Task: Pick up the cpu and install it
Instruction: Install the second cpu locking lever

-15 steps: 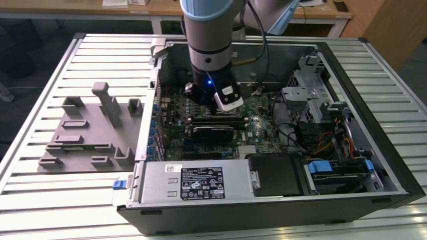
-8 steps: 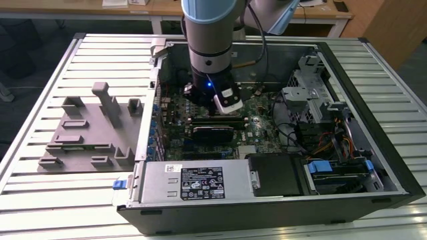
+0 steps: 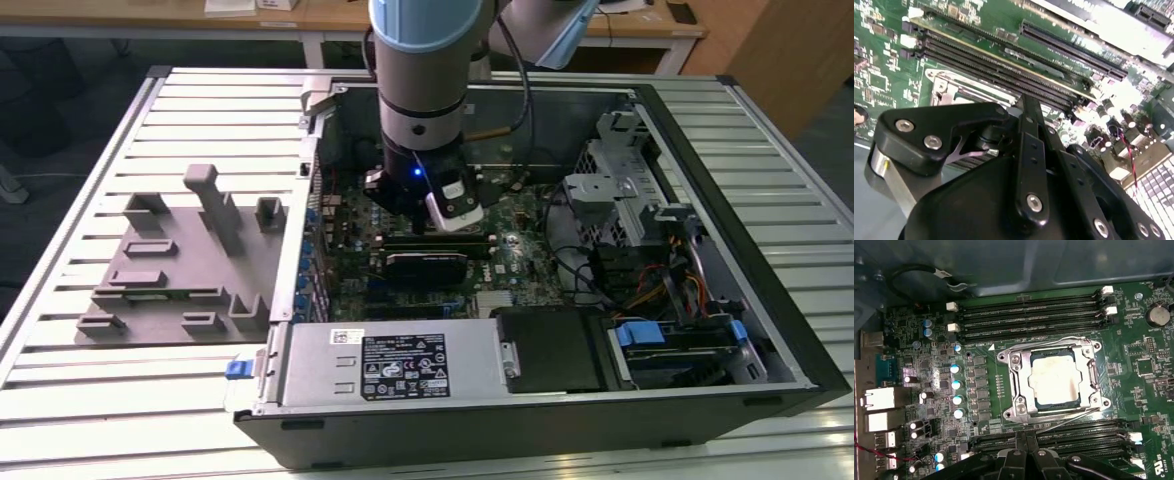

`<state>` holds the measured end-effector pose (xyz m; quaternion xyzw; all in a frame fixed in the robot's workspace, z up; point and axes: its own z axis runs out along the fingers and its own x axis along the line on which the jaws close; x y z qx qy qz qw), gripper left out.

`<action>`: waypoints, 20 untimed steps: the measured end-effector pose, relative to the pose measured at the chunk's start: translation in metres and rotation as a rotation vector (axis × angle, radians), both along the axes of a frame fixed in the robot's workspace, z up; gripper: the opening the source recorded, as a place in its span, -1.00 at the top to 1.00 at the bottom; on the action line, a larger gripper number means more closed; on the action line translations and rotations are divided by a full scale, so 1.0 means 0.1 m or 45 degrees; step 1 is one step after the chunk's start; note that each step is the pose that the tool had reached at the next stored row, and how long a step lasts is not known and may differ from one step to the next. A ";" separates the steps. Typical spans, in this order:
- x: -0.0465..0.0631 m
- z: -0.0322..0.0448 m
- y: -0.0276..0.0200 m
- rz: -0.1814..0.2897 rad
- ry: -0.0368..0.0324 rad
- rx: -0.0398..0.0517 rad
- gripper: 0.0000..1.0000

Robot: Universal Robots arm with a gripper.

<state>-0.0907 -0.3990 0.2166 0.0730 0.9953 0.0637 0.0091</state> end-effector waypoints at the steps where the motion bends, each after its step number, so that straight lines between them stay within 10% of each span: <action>1: 0.00 0.000 0.000 0.000 0.0001 0.000 0.79; 5: 0.00 -0.007 -0.001 0.000 0.0003 0.005 0.79; 20: -0.04 -0.132 -0.062 0.034 0.0001 0.122 0.79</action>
